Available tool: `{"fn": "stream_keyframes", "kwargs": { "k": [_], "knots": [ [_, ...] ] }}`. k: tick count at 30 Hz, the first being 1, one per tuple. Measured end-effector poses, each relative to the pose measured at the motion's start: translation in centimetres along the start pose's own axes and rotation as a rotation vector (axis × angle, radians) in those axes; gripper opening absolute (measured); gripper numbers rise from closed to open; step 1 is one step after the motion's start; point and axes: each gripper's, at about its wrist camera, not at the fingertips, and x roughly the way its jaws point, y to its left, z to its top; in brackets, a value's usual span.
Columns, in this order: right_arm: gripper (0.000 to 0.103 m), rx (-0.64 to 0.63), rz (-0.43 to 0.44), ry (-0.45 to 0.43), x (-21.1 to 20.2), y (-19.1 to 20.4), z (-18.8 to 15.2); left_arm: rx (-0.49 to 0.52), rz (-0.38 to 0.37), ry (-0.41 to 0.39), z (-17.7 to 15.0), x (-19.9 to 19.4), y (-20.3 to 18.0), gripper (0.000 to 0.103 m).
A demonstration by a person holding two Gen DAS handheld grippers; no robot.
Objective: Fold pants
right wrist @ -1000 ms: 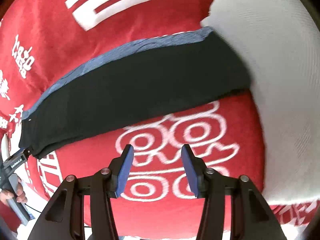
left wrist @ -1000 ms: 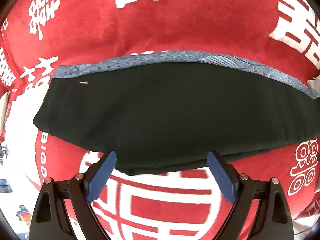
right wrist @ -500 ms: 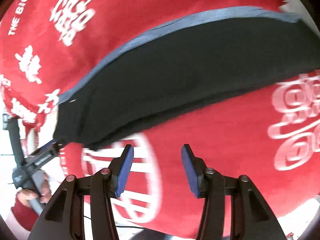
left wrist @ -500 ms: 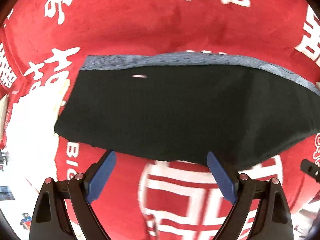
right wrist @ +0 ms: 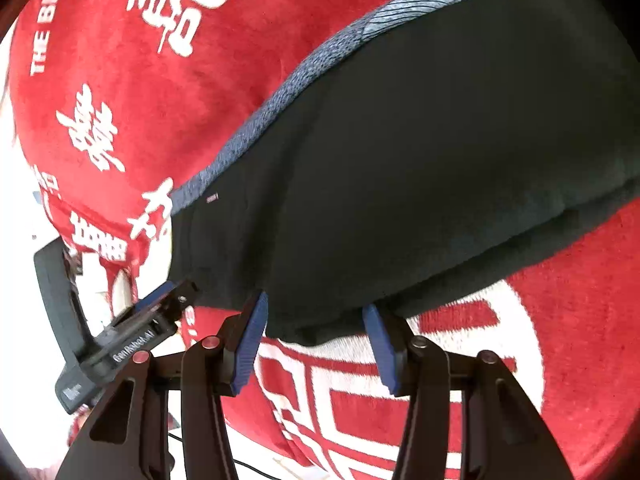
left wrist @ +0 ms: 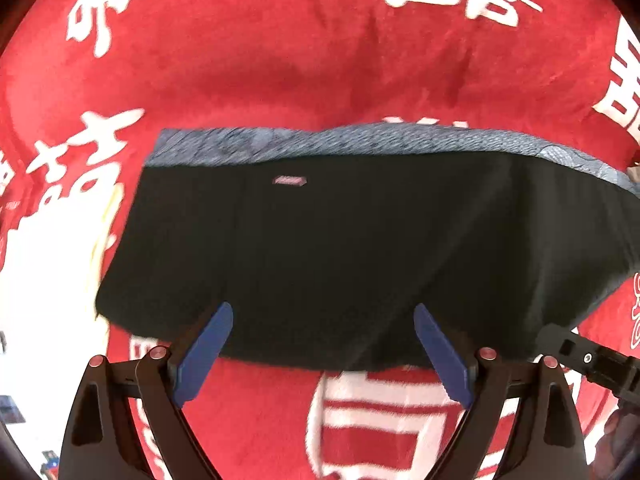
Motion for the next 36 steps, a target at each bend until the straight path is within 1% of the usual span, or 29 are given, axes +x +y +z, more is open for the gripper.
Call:
{"fn": "stream_keyframes", "kwargs": {
  "k": [1,2,3,4,5,7,9,11,12,13,14,15,16,17,18,19,20,22,24,25,27,29,32,35,36],
  "knots": [
    [0.053,0.024,0.008,-0.003,0.0,-0.3,0.2,0.007,-0.003,-0.006,0.4,0.3,-0.4,0.093],
    [0.046,0.055,0.017,-0.001,0.3,-0.4,0.6,0.011,-0.008,-0.009,0.8,0.6,-0.8,0.093],
    [0.037,0.081,0.010,0.010,0.5,-0.7,0.8,0.013,-0.015,-0.010,1.2,0.9,-1.2,0.093],
    [0.016,0.096,-0.004,0.022,0.6,-0.9,1.0,0.016,-0.023,-0.011,1.5,1.0,-1.6,0.093],
    [0.012,0.099,-0.002,0.018,0.4,-0.8,1.0,0.021,-0.030,-0.015,1.7,1.0,-1.9,0.093],
    [0.010,0.047,-0.018,-0.001,-0.7,0.0,0.6,0.049,-0.037,-0.022,1.6,1.0,-2.8,0.093],
    [0.010,-0.021,-0.062,-0.008,-1.3,0.8,-0.4,0.090,-0.039,-0.012,0.7,1.3,-3.7,0.093],
    [0.009,-0.030,-0.098,0.007,-0.7,0.3,-1.4,0.139,-0.026,0.015,-0.6,2.2,-4.7,0.093],
    [0.009,-0.025,-0.102,0.011,-0.5,-0.1,-1.5,0.162,-0.006,0.028,-1.4,2.9,-5.1,0.093],
    [0.009,-0.020,-0.104,0.010,-0.3,-0.6,-1.6,0.170,0.003,0.021,-1.9,3.2,-5.2,0.094],
    [0.010,-0.019,-0.098,0.006,0.0,-0.9,-1.7,0.160,0.003,-0.015,-2.3,3.0,-5.1,0.096],
    [0.010,-0.020,-0.090,0.001,-0.1,-1.0,-1.7,0.155,0.006,-0.028,-2.5,3.0,-5.0,0.097],
    [0.011,-0.023,-0.073,0.004,-0.3,-1.1,-1.7,0.149,-0.005,-0.025,-2.5,3.0,-4.7,0.097],
    [0.016,-0.025,-0.067,0.014,-0.5,-1.2,-1.7,0.137,-0.016,-0.014,-2.4,3.1,-4.5,0.097],
    [0.017,-0.024,-0.068,0.028,-0.7,-1.3,-1.7,0.120,-0.023,0.007,-2.2,3.1,-4.1,0.097],
    [0.020,-0.027,-0.089,0.046,-1.4,-1.3,-1.8,0.110,-0.021,0.018,-2.0,3.1,-3.8,0.097],
    [0.027,-0.036,-0.113,0.051,-2.1,-1.4,-2.0,0.106,-0.008,0.021,-1.7,2.8,-3.5,0.097],
    [0.028,-0.075,-0.151,0.037,-3.6,-1.0,-1.9,0.096,0.008,-0.001,-1.1,2.1,-2.8,0.097],
    [0.028,-0.140,-0.208,-0.009,-5.6,0.0,-1.5,0.065,0.012,-0.033,-0.1,1.3,-1.4,0.097],
    [0.028,-0.185,-0.263,-0.052,-6.7,0.6,-0.8,0.055,0.018,-0.040,0.4,1.2,-0.9,0.097],
    [0.028,-0.233,-0.336,-0.100,-7.7,1.1,0.5,0.039,0.056,-0.052,1.7,1.6,0.1,0.097],
    [0.028,-0.272,-0.427,-0.124,-7.9,1.0,2.3,0.012,0.091,-0.054,3.1,2.5,1.1,0.097],
    [0.028,-0.288,-0.475,-0.129,-7.3,0.3,4.6,-0.032,0.095,-0.052,5.0,3.7,2.0,0.097],
    [0.028,-0.313,-0.531,-0.124,-6.0,-0.3,6.2,-0.035,0.099,-0.060,6.2,4.5,0.8,0.097],
    [0.028,-0.308,-0.524,-0.129,-5.9,-0.2,6.7,-0.033,0.093,-0.067,6.8,4.7,0.6,0.097]
  ]
}}
